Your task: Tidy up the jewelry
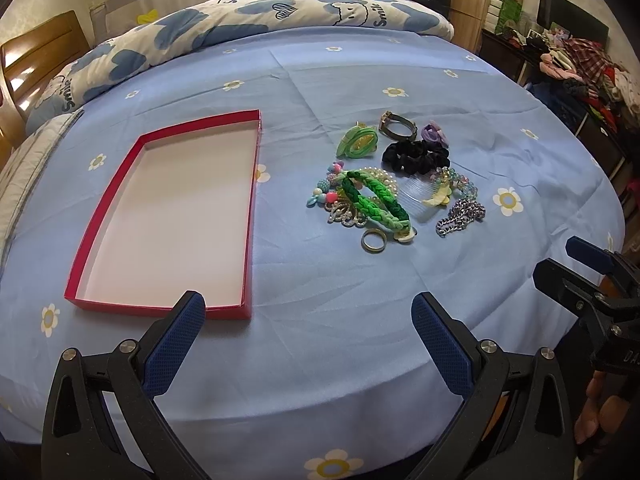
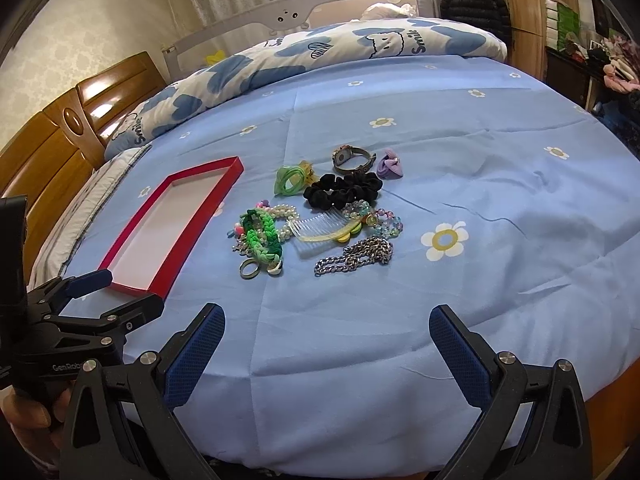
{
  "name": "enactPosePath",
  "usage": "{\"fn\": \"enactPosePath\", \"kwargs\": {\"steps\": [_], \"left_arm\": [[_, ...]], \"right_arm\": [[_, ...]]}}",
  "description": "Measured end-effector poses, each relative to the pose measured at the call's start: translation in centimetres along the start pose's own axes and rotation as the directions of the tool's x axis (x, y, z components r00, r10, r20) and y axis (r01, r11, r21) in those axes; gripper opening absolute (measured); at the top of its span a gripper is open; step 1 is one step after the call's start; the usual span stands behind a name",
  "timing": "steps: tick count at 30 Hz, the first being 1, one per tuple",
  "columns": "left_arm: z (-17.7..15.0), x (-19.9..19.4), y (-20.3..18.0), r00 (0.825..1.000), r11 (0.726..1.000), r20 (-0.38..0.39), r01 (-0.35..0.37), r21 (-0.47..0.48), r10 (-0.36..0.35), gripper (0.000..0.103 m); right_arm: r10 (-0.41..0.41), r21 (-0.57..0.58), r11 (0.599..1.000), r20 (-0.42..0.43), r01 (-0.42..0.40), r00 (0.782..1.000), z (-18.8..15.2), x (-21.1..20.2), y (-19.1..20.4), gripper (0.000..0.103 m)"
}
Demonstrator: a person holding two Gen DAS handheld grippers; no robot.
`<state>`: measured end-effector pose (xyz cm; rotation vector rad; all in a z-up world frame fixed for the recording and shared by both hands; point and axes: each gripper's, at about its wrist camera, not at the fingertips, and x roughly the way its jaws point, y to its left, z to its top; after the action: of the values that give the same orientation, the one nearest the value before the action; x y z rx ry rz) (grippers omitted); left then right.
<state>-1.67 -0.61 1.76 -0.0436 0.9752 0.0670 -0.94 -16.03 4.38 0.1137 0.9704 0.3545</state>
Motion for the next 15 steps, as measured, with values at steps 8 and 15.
{"fn": "enactPosePath", "kwargs": {"steps": [8, 15], "left_arm": [[0.28, -0.03, -0.2, 1.0, 1.0, 0.003, 0.002, 0.0, -0.002, 0.103], [0.32, 0.1, -0.3, 1.0, 1.0, 0.002, 0.005, -0.002, -0.005, 0.103]], "right_arm": [[0.008, 0.002, 1.0, 0.007, -0.008, 1.0, 0.06, 0.02, -0.05, 0.103], [0.014, 0.006, 1.0, 0.002, -0.014, 1.0, 0.13, 0.08, -0.12, 0.103]]}}
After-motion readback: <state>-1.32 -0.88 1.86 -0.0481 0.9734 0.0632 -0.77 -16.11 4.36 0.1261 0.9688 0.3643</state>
